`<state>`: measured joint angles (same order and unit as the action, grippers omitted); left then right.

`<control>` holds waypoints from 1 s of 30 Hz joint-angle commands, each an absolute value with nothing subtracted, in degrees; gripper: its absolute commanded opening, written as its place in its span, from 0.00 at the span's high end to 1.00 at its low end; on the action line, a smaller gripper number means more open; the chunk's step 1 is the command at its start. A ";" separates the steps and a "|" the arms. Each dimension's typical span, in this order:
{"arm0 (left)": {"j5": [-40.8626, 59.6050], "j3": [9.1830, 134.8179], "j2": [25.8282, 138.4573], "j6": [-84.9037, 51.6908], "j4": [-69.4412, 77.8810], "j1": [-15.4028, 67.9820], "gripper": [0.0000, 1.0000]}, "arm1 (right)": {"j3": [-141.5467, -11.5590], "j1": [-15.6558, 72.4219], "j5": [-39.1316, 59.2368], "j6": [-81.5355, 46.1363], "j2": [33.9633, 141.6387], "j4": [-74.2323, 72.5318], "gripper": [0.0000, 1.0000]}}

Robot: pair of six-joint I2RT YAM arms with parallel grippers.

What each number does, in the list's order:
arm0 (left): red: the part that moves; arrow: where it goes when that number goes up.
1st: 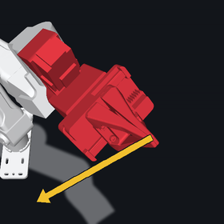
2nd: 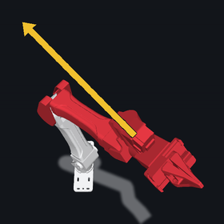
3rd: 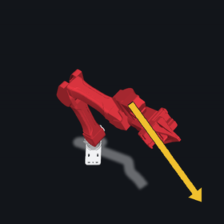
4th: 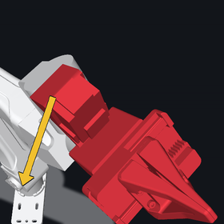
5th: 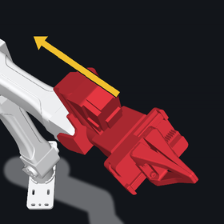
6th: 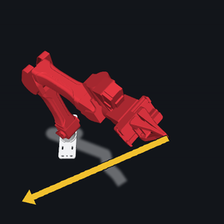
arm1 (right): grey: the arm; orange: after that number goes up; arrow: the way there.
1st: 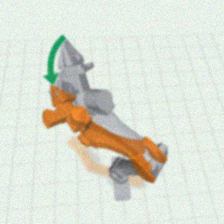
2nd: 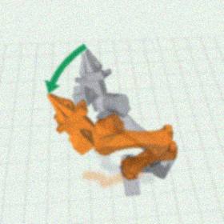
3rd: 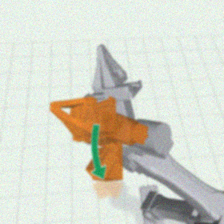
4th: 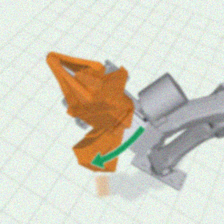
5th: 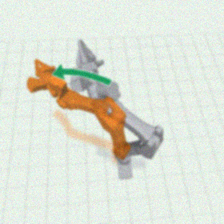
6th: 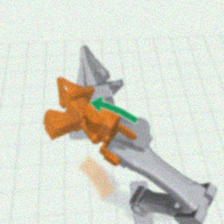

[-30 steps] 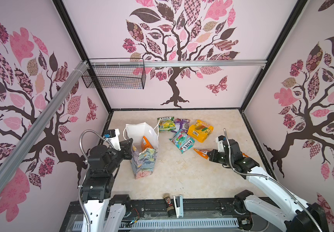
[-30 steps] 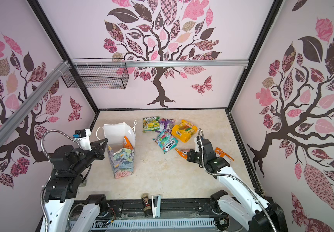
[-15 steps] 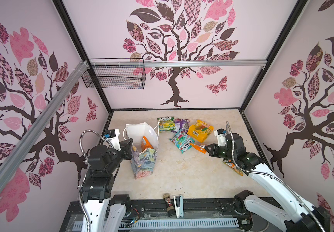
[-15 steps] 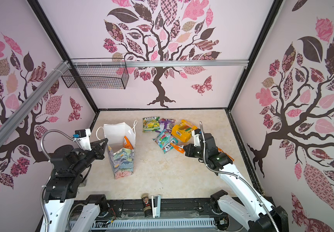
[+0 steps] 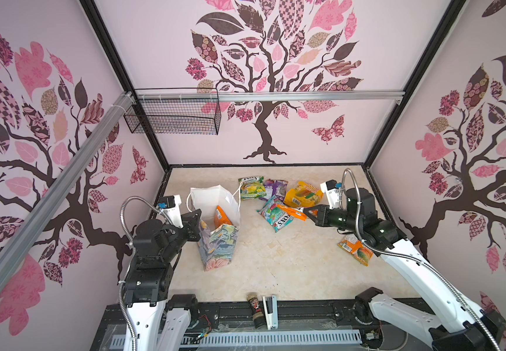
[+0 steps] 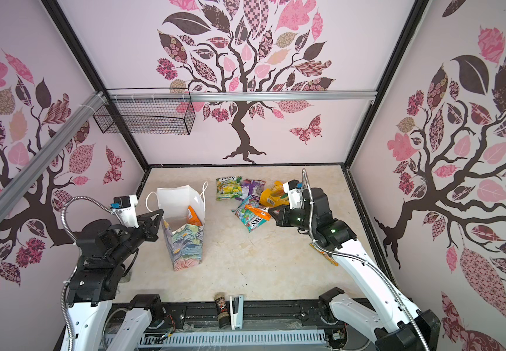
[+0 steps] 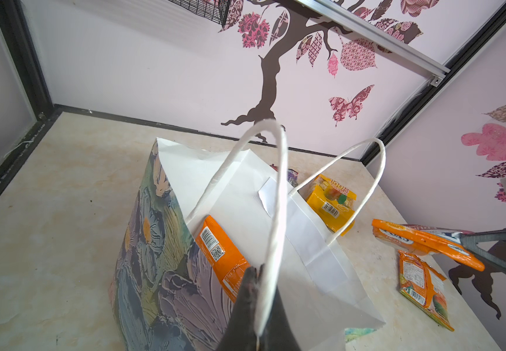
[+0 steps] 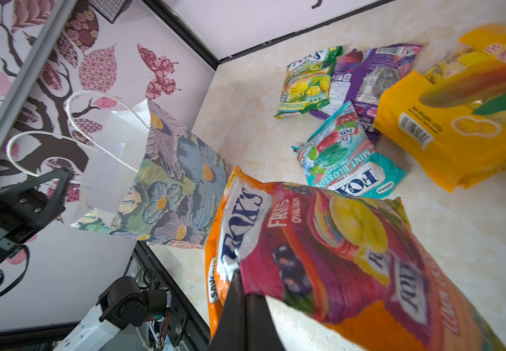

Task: Place the snacks into the paper bag
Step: 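Lift the Fox's Fruits packet with the right gripper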

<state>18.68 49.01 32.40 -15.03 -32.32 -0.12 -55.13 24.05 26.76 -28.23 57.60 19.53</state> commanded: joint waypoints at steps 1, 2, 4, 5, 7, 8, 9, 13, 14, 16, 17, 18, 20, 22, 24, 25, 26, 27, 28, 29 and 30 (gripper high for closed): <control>18.90 47.78 31.91 -14.85 -31.38 -0.34 1.00 | -58.12 24.56 31.04 -27.19 58.93 17.31 1.00; 18.86 47.81 31.89 -14.81 -31.41 -0.40 1.00 | -58.55 24.64 31.56 -27.28 59.38 17.31 1.00; 18.81 47.80 31.90 -14.81 -31.50 -0.40 1.00 | -59.71 25.04 31.73 -26.94 59.83 17.44 1.00; 18.81 47.82 31.82 -14.77 -31.49 -0.30 1.00 | -60.76 25.31 31.39 -26.57 60.00 17.90 1.00; 18.85 47.78 31.81 -14.77 -31.53 -0.34 1.00 | -63.02 25.70 31.03 -26.04 60.36 18.66 1.00; 18.81 47.75 31.80 -14.80 -31.53 -0.43 1.00 | -64.40 25.81 30.95 -25.80 60.70 18.95 1.00; 18.76 47.80 31.82 -14.85 -31.51 -0.43 1.00 | -65.51 26.02 31.07 -25.69 61.02 19.15 1.00; 18.86 47.72 31.81 -14.81 -31.40 -0.34 1.00 | -69.34 27.63 31.51 -25.66 63.19 19.15 1.00; 18.81 47.68 31.75 -14.85 -31.31 -0.41 1.00 | -69.89 27.97 31.80 -25.87 63.75 18.78 1.00; 18.76 47.72 31.65 -14.85 -31.46 -0.42 1.00 | -71.02 29.00 31.76 -26.02 64.95 18.39 1.00; 18.72 47.72 31.68 -14.85 -31.55 -0.44 1.00 | -71.69 29.75 31.49 -25.86 65.48 18.14 1.00; 18.72 47.70 31.66 -14.85 -31.55 -0.39 1.00 | -72.31 30.41 31.21 -25.84 66.01 18.03 1.00; 18.72 47.70 31.67 -14.85 -31.49 -0.43 1.00 | -74.29 31.88 30.60 -25.53 67.14 18.07 1.00; 18.72 47.71 31.81 -14.85 -31.51 -0.43 1.00 | -76.26 32.81 30.32 -25.38 68.19 18.09 1.00; 18.72 47.67 31.75 -14.85 -31.44 -0.42 1.00 | -78.11 33.61 30.07 -25.14 69.13 18.11 1.00; 18.80 47.75 31.75 -14.94 -31.38 -0.38 1.00 | -79.13 34.32 29.75 -24.97 69.59 18.19 1.00; 18.81 47.68 31.81 -14.94 -31.38 -0.43 1.00 | -79.91 34.89 29.50 -24.83 70.03 18.19 1.00; 18.81 47.72 31.81 -14.94 -31.37 -0.43 1.00 | -80.62 35.55 29.35 -24.70 70.56 18.07 1.00; 18.81 47.72 31.77 -14.94 -31.40 -0.39 1.00 | -81.51 36.21 29.42 -24.60 71.17 18.00 1.00; 18.81 47.72 31.66 -14.94 -31.43 -0.43 1.00 | -82.31 36.47 29.65 -24.61 71.85 17.93 1.00; 18.81 47.66 31.68 -14.92 -31.41 -0.38 1.00 | -83.34 37.04 29.79 -24.52 72.62 18.06 1.00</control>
<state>18.65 49.01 32.34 -15.05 -32.32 -0.12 -79.02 35.79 29.67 -26.28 70.89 20.71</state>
